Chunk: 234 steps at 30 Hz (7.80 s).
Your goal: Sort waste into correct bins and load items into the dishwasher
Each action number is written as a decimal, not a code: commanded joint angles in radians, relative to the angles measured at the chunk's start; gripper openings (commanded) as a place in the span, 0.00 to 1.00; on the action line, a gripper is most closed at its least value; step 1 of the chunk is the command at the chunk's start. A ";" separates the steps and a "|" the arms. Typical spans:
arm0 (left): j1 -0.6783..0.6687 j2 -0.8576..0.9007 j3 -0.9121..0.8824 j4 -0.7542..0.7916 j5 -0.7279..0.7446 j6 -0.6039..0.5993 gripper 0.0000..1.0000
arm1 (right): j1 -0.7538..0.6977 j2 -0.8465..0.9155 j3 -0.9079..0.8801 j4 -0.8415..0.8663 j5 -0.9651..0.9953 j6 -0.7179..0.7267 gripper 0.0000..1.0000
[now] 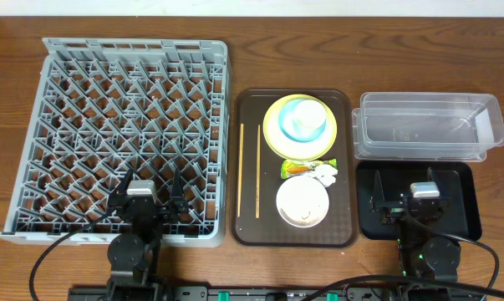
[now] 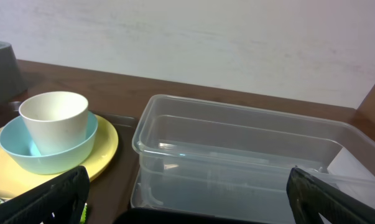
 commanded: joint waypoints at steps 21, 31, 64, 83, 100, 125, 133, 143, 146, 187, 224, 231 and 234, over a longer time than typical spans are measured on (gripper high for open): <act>0.004 -0.006 -0.017 -0.042 -0.008 0.010 0.96 | 0.003 -0.001 -0.002 -0.003 0.008 0.011 0.99; 0.004 -0.006 -0.017 -0.042 -0.008 0.010 0.97 | 0.003 -0.001 -0.002 -0.003 0.008 0.011 0.99; 0.004 -0.006 -0.017 -0.042 -0.008 0.010 0.96 | 0.003 -0.001 -0.002 -0.003 0.008 0.011 0.99; 0.004 -0.006 -0.017 -0.042 -0.008 0.010 0.96 | 0.003 -0.001 -0.002 -0.003 0.008 0.011 0.99; 0.004 -0.006 -0.017 -0.042 -0.008 0.010 0.96 | 0.003 -0.001 -0.002 -0.003 0.008 0.011 0.99; 0.004 -0.006 -0.017 -0.042 -0.008 0.010 0.96 | 0.003 -0.001 -0.002 -0.003 0.008 0.011 0.99; 0.004 -0.006 -0.017 -0.042 -0.008 0.010 0.96 | 0.003 -0.001 -0.002 -0.003 0.008 0.011 0.99; 0.004 -0.006 -0.017 -0.042 -0.008 0.010 0.96 | 0.003 -0.001 -0.002 -0.003 0.008 0.011 0.99; 0.004 -0.006 -0.017 -0.042 -0.008 0.010 0.96 | 0.003 -0.001 -0.002 -0.003 0.008 0.011 0.99; 0.004 -0.006 -0.017 -0.042 -0.008 0.010 0.96 | 0.003 -0.001 -0.002 -0.003 0.008 0.011 0.99; 0.004 0.666 1.155 -0.809 0.269 -0.118 0.96 | 0.003 -0.001 -0.002 -0.003 0.008 0.011 0.99; 0.004 1.031 1.561 -1.096 0.406 -0.119 0.96 | 0.003 -0.001 -0.002 -0.003 0.008 0.011 0.99; 0.004 1.084 1.571 -1.127 0.520 -0.118 0.96 | 0.003 -0.001 -0.002 -0.003 0.009 0.011 0.99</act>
